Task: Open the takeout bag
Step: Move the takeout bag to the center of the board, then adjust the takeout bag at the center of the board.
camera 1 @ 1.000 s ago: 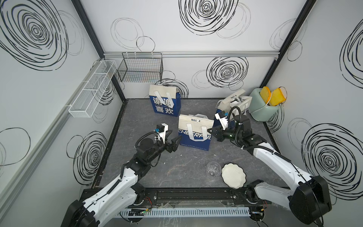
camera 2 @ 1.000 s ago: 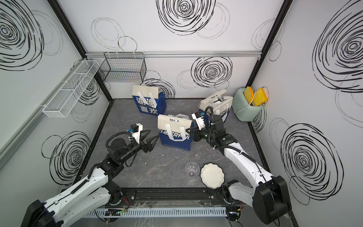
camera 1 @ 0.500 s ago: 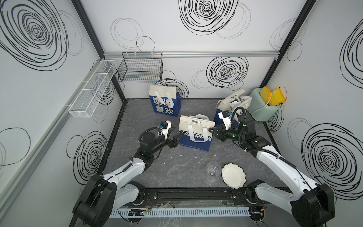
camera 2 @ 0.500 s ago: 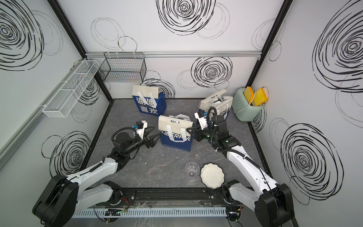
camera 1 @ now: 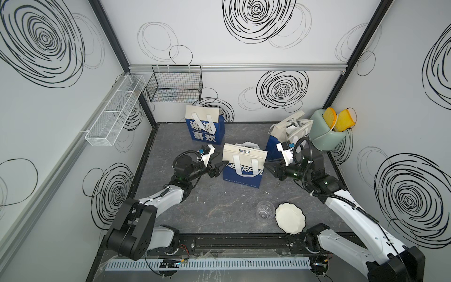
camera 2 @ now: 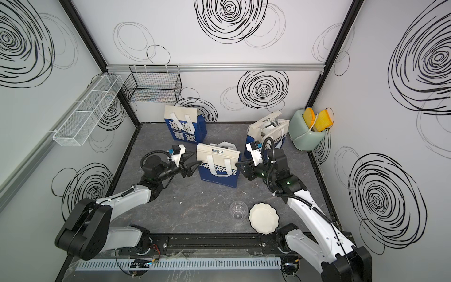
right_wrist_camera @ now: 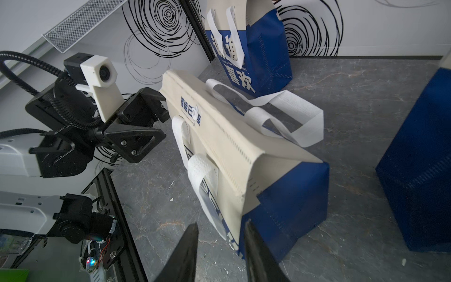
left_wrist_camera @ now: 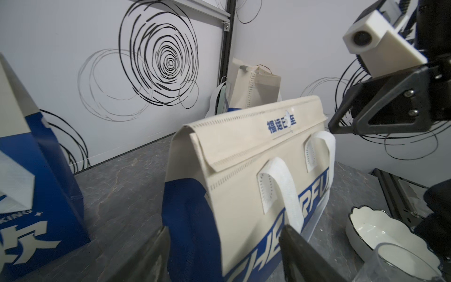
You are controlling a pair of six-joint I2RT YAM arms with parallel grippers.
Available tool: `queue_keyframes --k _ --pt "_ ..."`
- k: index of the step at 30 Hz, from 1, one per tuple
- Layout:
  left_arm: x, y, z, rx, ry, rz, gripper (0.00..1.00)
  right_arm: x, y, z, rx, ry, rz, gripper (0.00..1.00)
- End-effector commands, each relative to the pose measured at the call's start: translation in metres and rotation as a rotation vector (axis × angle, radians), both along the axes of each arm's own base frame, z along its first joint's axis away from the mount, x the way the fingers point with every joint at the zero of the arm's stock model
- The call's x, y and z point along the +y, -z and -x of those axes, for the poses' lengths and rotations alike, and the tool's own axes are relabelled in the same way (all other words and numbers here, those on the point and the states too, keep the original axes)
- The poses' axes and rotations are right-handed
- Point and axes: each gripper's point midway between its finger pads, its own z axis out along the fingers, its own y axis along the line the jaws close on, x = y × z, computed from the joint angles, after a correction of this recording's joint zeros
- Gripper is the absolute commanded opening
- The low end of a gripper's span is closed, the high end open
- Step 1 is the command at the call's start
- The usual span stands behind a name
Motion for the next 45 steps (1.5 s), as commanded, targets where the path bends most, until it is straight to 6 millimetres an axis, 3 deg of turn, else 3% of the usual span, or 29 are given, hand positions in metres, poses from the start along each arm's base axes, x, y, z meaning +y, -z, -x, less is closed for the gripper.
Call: queue_keyframes --k 1,3,6,9,14,20,25,28,33,35,39,45 --pt "-0.009 -0.017 0.007 -0.123 0.097 0.006 0.74 -0.002 0.004 0.012 0.016 -0.014 0.002 0.36" --pt "-0.009 -0.015 0.005 -0.123 0.099 0.0 0.71 -0.002 0.003 0.014 0.009 -0.016 -0.001 0.36" --pt "-0.013 -0.015 0.007 -0.107 0.124 0.008 0.57 -0.003 0.002 0.015 0.006 -0.013 0.001 0.37" --pt "-0.017 -0.015 0.016 -0.127 0.14 0.004 0.52 -0.004 0.005 0.015 0.007 -0.007 0.008 0.37" --pt "-0.027 -0.007 0.026 -0.124 0.166 -0.025 0.33 -0.004 -0.001 0.014 -0.006 -0.004 0.004 0.37" --pt "-0.031 -0.006 0.035 -0.118 0.167 -0.026 0.18 -0.004 -0.004 0.013 -0.012 0.001 0.004 0.37" --pt "-0.042 0.005 0.056 -0.092 0.186 -0.05 0.06 -0.003 -0.022 0.011 -0.07 -0.005 0.016 0.35" --pt "-0.041 0.0 0.067 -0.082 0.186 -0.033 0.0 0.003 -0.038 0.011 -0.161 -0.007 0.069 0.33" --pt "-0.048 0.0 0.087 -0.12 0.187 -0.053 0.0 0.024 -0.067 0.017 -0.401 -0.042 0.167 0.37" --pt "-0.05 0.003 0.087 -0.094 0.192 -0.064 0.0 0.033 -0.071 0.019 -0.482 -0.075 0.201 0.39" --pt "-0.049 0.001 0.086 -0.092 0.188 -0.073 0.0 0.056 -0.063 0.021 -0.631 -0.144 0.338 0.42" --pt "-0.05 -0.004 0.093 -0.086 0.22 -0.059 0.0 0.093 -0.046 0.045 -0.906 -0.286 0.499 0.55"
